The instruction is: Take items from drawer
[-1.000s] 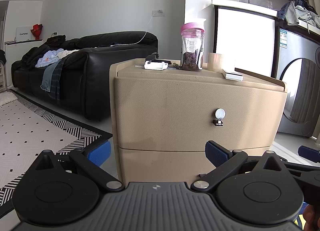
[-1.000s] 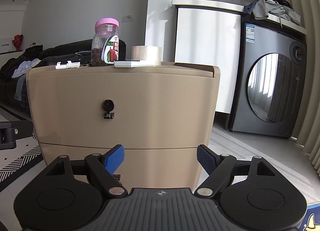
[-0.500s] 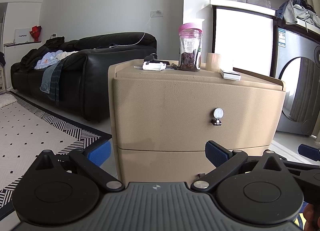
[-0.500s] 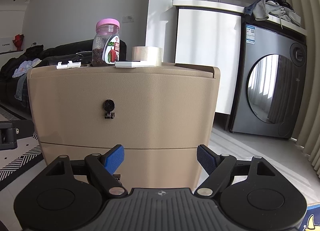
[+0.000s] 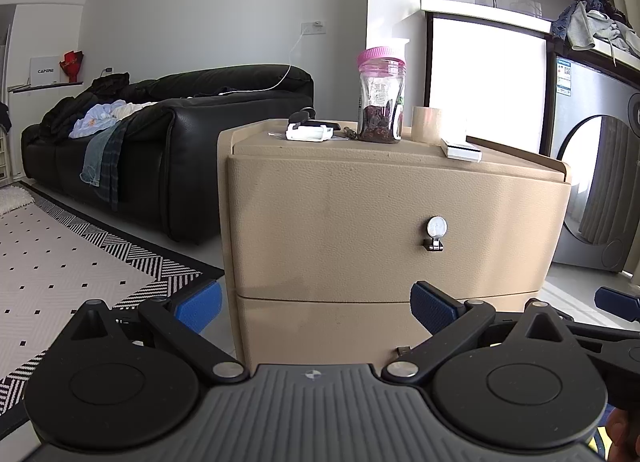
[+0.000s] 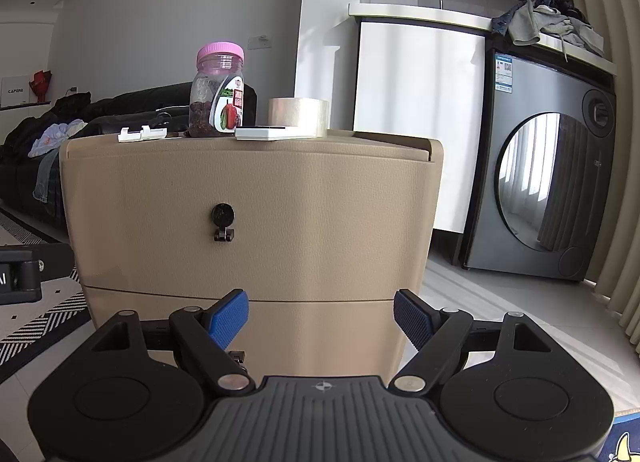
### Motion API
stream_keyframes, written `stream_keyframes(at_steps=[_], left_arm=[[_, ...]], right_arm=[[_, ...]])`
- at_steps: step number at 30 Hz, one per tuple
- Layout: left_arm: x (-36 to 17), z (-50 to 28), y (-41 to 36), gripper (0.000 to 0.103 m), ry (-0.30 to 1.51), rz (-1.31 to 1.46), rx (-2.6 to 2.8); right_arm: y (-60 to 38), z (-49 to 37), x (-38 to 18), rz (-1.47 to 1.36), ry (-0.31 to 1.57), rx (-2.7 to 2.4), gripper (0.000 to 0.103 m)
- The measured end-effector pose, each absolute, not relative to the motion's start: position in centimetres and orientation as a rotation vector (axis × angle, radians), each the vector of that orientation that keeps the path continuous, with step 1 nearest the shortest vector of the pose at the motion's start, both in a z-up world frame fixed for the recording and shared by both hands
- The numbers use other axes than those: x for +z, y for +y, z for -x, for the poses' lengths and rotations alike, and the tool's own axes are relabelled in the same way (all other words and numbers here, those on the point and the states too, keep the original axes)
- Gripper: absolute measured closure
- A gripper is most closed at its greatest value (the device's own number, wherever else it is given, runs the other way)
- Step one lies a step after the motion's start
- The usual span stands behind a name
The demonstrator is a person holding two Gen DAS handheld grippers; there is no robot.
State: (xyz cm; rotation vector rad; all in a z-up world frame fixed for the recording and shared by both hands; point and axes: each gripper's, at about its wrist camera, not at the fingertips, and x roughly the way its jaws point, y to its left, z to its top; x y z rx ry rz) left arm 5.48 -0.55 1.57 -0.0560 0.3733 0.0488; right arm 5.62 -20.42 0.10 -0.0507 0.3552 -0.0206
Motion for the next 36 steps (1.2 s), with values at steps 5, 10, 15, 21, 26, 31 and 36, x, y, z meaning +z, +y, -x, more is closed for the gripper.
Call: stream_keyframes(at_steps=[5, 10, 15, 21, 26, 31, 36], left_arm=[[1.5, -5.4, -0.6, 0.000, 0.374, 0.054, 0.047], [1.5, -5.5, -0.7, 0.000, 0.375, 0.055, 0.047], [1.4, -5.5, -0.7, 0.000, 0.374, 0.054, 0.045], [1.4, -5.5, -0.7, 0.000, 0.375, 0.055, 0.044], [1.4, -5.6, -0.7, 0.000, 0.375, 0.051, 0.043], [1.4, -5.8, -0.7, 0.000, 0.376, 0.051, 0.045], [1.5, -5.7, -0.7, 0.000, 0.375, 0.049, 0.041]], right_arm=[[-20.4, -5.6, 0.0, 0.050, 0.355, -0.018, 0.020], [-20.3, -5.6, 0.2, 0.050, 0.352, -0.017, 0.020], [-20.3, -5.8, 0.1, 0.048, 0.354, -0.017, 0.020], [-20.3, -5.9, 0.1, 0.049, 0.354, -0.016, 0.020], [-20.3, -6.1, 0.1, 0.049, 0.350, -0.014, 0.020], [-20.2, -6.4, 0.0, 0.052, 0.352, -0.012, 0.020], [-20.0, -6.9, -0.1, 0.046, 0.346, 0.002, 0.020]])
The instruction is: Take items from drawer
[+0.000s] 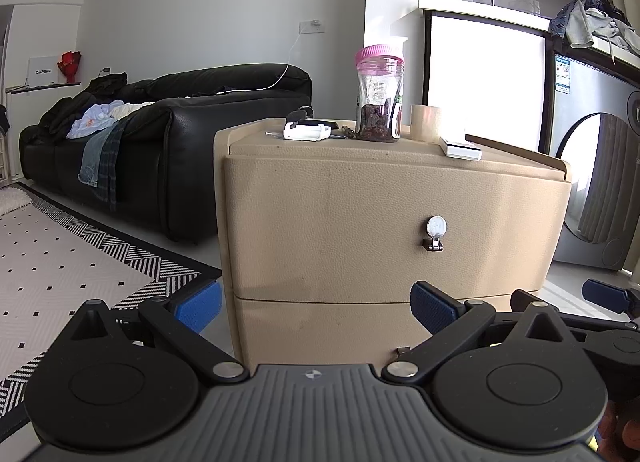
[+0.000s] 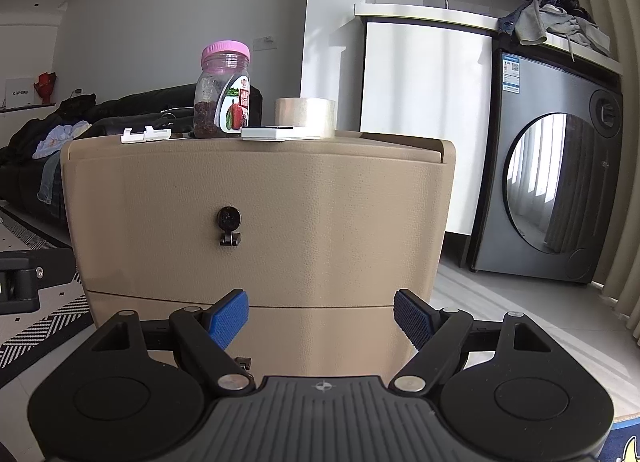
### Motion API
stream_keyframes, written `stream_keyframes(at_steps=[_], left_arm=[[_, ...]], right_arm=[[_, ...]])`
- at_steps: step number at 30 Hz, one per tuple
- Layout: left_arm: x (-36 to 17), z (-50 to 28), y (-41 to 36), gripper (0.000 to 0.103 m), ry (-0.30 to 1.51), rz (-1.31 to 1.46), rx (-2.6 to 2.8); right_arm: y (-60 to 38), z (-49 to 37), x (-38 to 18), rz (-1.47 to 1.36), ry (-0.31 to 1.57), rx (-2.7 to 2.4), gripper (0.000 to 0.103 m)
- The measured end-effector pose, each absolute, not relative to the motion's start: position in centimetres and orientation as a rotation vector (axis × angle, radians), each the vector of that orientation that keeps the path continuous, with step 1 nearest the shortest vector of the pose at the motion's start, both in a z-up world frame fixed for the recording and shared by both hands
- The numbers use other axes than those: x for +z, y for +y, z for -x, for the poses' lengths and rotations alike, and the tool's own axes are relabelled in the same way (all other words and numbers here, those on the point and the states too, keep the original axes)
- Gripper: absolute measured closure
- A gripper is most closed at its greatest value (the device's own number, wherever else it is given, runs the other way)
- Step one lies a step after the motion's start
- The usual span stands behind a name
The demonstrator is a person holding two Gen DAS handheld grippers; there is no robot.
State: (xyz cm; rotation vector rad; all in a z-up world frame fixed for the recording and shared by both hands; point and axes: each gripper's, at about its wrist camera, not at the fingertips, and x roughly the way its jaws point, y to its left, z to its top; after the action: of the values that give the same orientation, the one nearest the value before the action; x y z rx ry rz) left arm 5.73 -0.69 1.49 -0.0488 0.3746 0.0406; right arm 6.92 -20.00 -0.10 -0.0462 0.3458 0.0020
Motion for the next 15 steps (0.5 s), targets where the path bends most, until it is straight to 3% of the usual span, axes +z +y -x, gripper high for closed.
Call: stream_keyframes(at_steps=[15], left_arm=[[1.9, -5.6, -0.7, 0.000, 0.362, 0.039, 0.025]], right_arm=[[-18.3, -11.3, -0.4, 0.045, 0.305, 0.042, 0.020]])
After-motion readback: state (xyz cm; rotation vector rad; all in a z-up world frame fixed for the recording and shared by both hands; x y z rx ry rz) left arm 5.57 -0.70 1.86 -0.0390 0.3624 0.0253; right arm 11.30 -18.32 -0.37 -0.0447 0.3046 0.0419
